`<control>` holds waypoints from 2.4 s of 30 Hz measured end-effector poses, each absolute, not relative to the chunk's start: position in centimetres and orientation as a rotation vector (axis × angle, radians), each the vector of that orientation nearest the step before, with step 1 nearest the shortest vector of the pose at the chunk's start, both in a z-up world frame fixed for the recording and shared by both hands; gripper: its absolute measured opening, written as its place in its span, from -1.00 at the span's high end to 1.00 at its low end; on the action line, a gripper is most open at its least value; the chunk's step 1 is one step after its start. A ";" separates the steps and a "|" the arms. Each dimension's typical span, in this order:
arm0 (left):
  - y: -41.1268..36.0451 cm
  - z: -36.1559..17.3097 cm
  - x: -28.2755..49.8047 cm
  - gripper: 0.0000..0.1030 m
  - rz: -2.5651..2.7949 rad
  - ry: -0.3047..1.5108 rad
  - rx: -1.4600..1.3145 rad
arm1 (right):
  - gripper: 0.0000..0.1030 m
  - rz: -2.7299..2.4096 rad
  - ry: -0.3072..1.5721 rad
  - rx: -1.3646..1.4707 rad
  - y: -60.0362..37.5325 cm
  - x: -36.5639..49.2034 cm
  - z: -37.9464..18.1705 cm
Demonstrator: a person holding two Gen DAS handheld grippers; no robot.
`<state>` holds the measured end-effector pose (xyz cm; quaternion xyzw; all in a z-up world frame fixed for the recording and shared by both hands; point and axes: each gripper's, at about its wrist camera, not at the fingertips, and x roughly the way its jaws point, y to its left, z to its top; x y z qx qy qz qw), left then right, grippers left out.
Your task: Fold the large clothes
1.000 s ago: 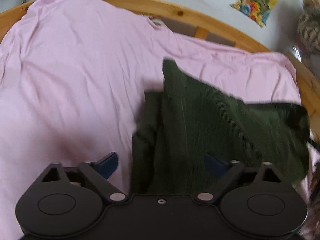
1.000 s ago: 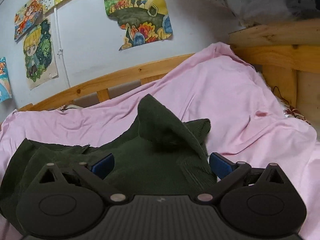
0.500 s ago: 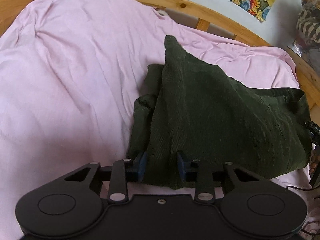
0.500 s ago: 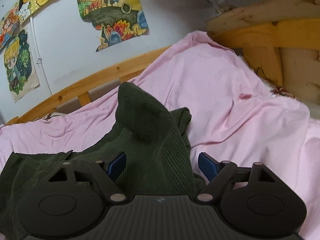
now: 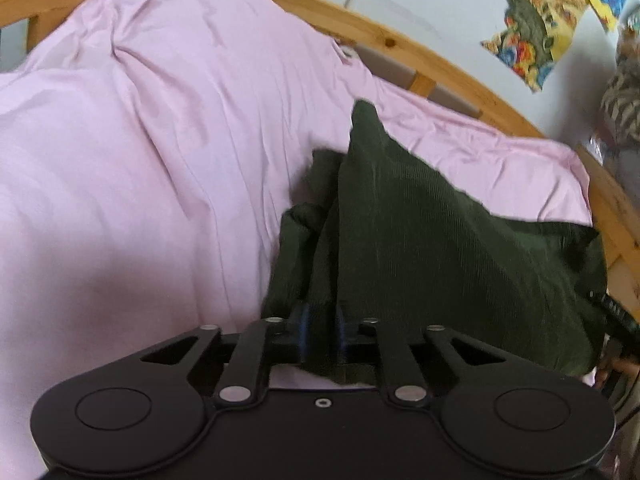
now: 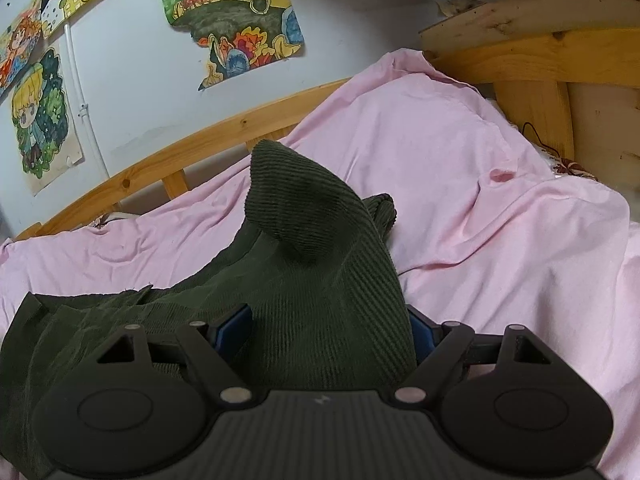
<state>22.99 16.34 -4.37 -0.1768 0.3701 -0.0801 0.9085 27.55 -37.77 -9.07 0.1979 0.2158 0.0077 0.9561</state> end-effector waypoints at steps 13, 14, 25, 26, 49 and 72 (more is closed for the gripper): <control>12.2 -4.5 24.6 1.00 -0.107 0.778 -0.082 | 0.32 -0.046 0.433 0.341 -37.7 27.4 -8.9; 12.5 -4.2 24.1 1.00 -0.083 0.761 -0.116 | 0.47 -0.043 0.415 0.369 -38.2 27.2 -8.7; 15.2 -5.6 21.1 1.00 0.042 0.764 -0.316 | 0.74 -0.026 0.417 0.493 -40.6 28.2 -9.1; 15.2 -5.5 21.3 1.00 0.036 0.764 -0.309 | 0.59 -0.032 0.409 0.463 -40.6 28.3 -8.9; 13.0 -3.8 17.7 -0.67 0.030 0.653 -0.333 | -0.95 -0.008 0.217 0.175 -38.2 28.5 -6.3; 11.5 -10.0 23.4 -0.93 -0.048 0.718 -0.641 | -0.99 0.150 0.364 -0.194 -23.3 30.6 -13.5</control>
